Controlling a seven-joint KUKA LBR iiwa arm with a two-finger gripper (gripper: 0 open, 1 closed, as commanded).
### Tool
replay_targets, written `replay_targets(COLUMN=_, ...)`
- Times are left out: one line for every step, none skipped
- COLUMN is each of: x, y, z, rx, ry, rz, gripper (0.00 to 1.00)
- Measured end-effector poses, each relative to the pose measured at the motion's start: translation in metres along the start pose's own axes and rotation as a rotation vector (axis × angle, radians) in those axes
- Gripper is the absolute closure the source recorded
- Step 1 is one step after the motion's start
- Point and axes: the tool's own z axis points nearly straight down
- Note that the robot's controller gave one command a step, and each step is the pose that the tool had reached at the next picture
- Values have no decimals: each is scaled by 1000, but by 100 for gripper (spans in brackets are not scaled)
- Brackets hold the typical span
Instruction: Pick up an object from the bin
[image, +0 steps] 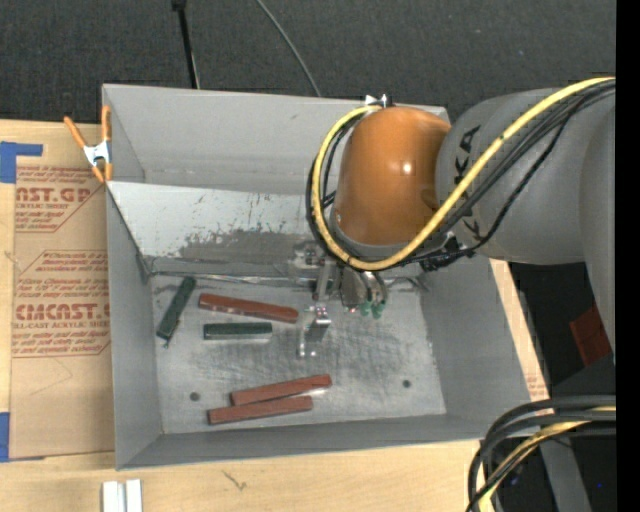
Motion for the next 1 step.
replay_targets(x=-35, y=20, z=114, rx=0, ry=1, rz=-91, gripper=100)
